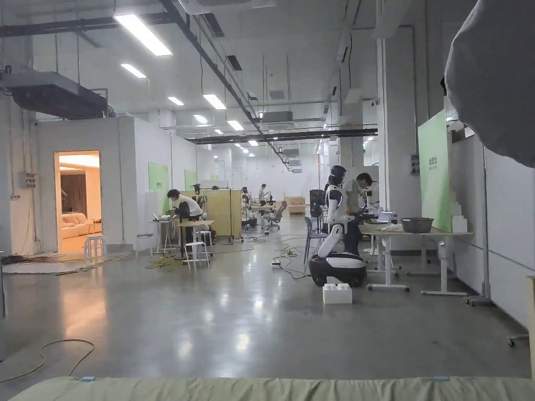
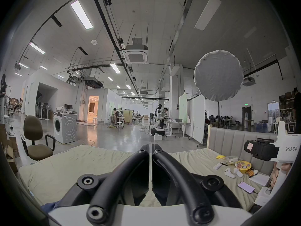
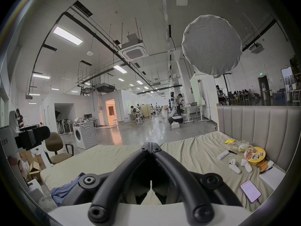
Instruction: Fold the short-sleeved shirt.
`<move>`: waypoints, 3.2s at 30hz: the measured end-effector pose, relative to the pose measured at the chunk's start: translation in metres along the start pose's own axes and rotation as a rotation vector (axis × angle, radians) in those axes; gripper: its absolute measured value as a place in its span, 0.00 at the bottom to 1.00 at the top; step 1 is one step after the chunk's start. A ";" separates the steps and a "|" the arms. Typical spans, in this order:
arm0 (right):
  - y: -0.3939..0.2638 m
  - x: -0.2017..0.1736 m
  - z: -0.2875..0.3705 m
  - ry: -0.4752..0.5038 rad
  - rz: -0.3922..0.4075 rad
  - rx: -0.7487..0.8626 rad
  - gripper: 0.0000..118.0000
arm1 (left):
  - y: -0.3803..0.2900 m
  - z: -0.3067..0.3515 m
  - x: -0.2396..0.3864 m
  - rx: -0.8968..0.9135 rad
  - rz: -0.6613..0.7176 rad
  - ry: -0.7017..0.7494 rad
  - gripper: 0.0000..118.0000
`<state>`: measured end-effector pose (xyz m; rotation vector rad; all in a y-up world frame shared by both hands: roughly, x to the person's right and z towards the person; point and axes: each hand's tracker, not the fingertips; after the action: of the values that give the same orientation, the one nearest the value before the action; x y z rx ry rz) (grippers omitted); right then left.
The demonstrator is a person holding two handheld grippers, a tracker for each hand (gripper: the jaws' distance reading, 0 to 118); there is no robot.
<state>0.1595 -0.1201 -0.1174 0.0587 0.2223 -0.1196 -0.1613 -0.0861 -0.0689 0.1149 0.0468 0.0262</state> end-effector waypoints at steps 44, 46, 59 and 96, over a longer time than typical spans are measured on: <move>-0.009 -0.026 -0.011 -0.023 0.938 -0.055 0.01 | -0.033 -0.009 0.022 -0.092 -0.984 0.049 0.02; -0.044 -0.030 -0.011 -0.004 1.285 -0.106 0.01 | -0.077 -0.006 0.024 -0.149 -1.266 0.029 0.02; -0.103 -0.029 0.001 0.137 1.291 -0.237 0.02 | -0.153 0.007 0.039 -0.299 -1.364 -0.209 0.02; -0.033 0.004 0.013 -0.001 0.099 -0.119 0.01 | -0.036 0.014 -0.041 -0.117 0.055 -0.048 0.02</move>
<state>0.1624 -0.1542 -0.1071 -0.0490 0.2245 -0.0082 -0.2004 -0.1246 -0.0568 -0.0005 -0.0059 0.0812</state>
